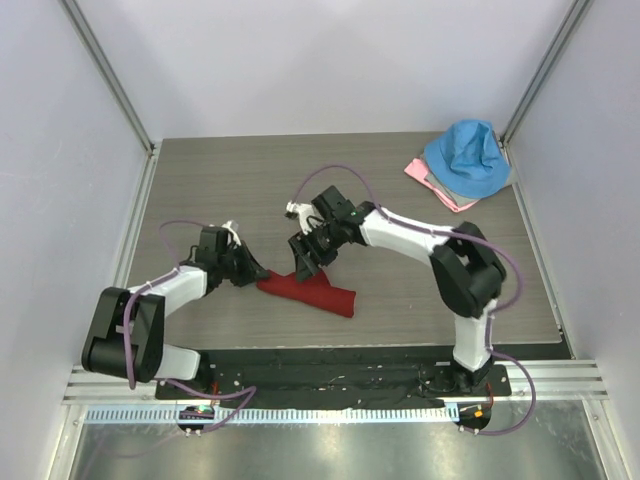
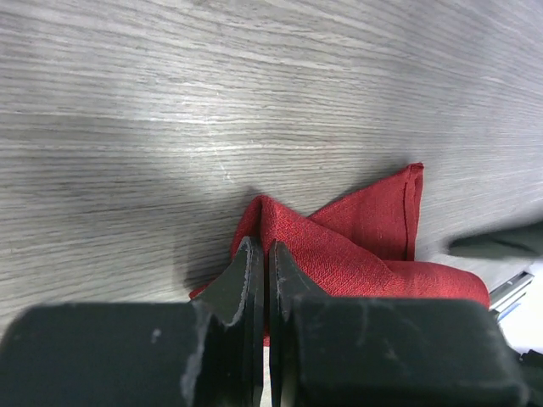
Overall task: Fold the napkin, place the utensils inside, and roll it up
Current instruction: Roll the napkin with the utensil
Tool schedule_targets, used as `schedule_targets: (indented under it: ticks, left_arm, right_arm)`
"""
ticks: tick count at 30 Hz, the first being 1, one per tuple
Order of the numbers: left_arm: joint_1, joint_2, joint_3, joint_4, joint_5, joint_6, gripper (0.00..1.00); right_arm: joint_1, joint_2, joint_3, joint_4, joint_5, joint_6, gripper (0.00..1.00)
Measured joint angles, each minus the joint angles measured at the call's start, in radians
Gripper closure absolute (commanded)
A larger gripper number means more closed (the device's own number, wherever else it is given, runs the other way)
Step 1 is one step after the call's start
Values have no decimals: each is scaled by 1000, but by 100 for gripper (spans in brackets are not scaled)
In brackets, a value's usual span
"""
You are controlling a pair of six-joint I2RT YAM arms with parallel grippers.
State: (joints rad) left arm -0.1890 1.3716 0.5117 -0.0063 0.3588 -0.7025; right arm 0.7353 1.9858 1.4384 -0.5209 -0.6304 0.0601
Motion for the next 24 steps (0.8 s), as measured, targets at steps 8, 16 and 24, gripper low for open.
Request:
schedule_targets:
  ticks: [8, 16, 24]
  left_arm:
    - [0, 39, 73, -103, -1, 0, 100]
    - [0, 66, 94, -124, 4, -1, 100]
    - [0, 66, 98, -127, 5, -1, 99]
  right_arm:
    - [253, -286, -250, 263, 441, -181, 28]
    - [339, -203, -313, 319, 676, -307, 28]
    - [338, -157, -313, 330, 710, -349, 33]
